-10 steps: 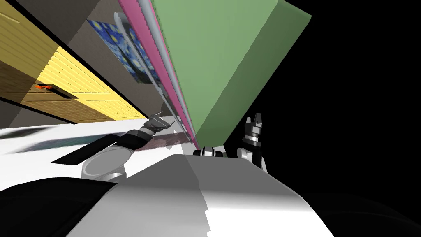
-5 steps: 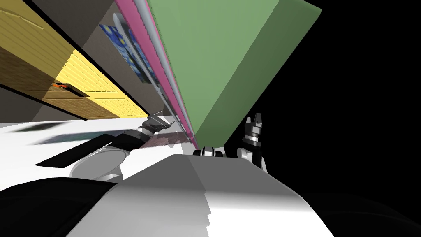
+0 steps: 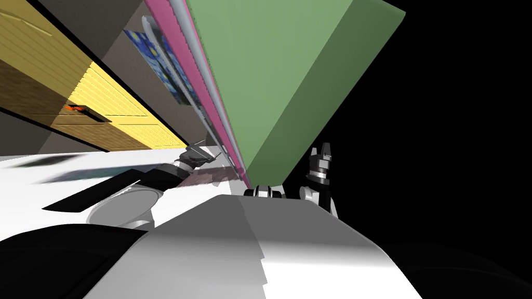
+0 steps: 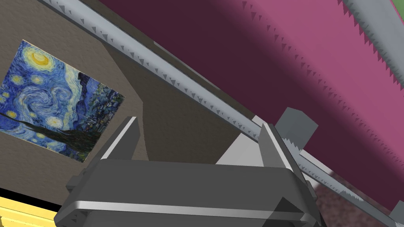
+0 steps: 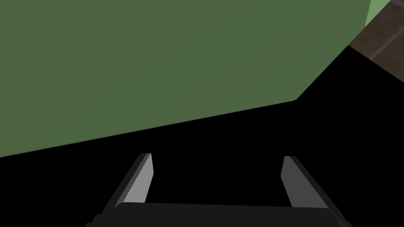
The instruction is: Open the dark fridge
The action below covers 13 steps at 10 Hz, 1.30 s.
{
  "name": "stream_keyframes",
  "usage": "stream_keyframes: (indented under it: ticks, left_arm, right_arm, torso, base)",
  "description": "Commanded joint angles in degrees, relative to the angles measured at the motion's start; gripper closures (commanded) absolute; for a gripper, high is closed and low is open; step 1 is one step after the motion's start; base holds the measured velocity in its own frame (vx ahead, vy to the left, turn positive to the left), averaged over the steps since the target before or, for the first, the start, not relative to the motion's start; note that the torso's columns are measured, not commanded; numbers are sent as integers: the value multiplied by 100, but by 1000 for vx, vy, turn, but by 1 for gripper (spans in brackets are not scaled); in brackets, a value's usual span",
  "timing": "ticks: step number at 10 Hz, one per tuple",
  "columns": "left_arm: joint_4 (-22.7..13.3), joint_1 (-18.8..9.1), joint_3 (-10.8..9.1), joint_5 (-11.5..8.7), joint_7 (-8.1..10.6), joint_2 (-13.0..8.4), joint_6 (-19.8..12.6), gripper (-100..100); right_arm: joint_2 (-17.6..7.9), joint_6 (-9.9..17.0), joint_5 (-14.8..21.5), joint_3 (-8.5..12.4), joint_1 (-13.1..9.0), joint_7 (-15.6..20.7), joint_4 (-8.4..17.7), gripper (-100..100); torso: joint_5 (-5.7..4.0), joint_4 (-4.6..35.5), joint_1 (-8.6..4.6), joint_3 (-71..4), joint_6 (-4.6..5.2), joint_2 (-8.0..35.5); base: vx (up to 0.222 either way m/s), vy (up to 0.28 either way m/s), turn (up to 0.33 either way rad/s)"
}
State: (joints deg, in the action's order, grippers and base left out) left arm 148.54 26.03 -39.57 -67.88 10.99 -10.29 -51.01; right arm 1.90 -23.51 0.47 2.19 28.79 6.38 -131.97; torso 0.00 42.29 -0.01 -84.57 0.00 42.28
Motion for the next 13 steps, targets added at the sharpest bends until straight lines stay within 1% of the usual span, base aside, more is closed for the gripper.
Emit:
stream_keyframes:
  ticks: [1,3,4,7,8,9,10,11,12,13]
  left_arm:
    - [0,0,0,0,0,0,0,-100]
    - [0,0,0,0,0,0,0,-100]
    - [42,7,-90,-57,40,-13,-48,-100]
    - [46,8,-92,-57,42,-10,-50,-100]
    - [46,8,-93,-58,42,-11,-51,100]
    - [32,-18,-67,-170,-12,-54,-98,100]
    - [32,-18,-67,-170,-12,-54,-98,100]
    - [18,-44,-41,-282,-65,-98,-145,100]
    - [18,-44,-41,-282,-65,-98,-145,100]
    - [4,-70,-14,-394,-119,-141,-193,100]
  right_arm:
    - [0,0,0,0,0,0,0,0]
    - [0,0,0,0,0,0,0,0]
    - [0,0,0,0,0,0,0,0]
    - [0,0,0,0,0,0,0,0]
    - [0,0,0,0,0,0,0,0]
    - [0,0,0,0,0,0,0,0]
    - [-2,0,0,1,-1,0,0,0]
    - [-2,0,0,2,0,0,0,0]
    - [-3,0,0,3,0,0,0,0]
    - [-3,0,0,3,0,0,1,0]
  torso:
    - [-1,-1,-3,-2,0,-3]
    - [0,0,0,-1,0,-1]
    - [0,0,2,0,0,0]
    - [1,0,4,1,1,2]
    - [2,1,7,2,1,4]
    - [2,1,5,2,0,3]
    - [11,2,46,5,1,9]
    - [16,2,48,4,-1,6]
    - [13,1,44,3,1,6]
    - [4,0,9,0,-1,-1]
  base:
    - [4,-5,16]
    - [0,0,0]
    - [22,-25,96]
    - [8,-13,30]
    - [0,0,0]
    - [-29,141,-64]
    - [-29,205,-38]
    - [-42,265,-65]
    - [-32,247,-42]
    - [-33,272,-61]
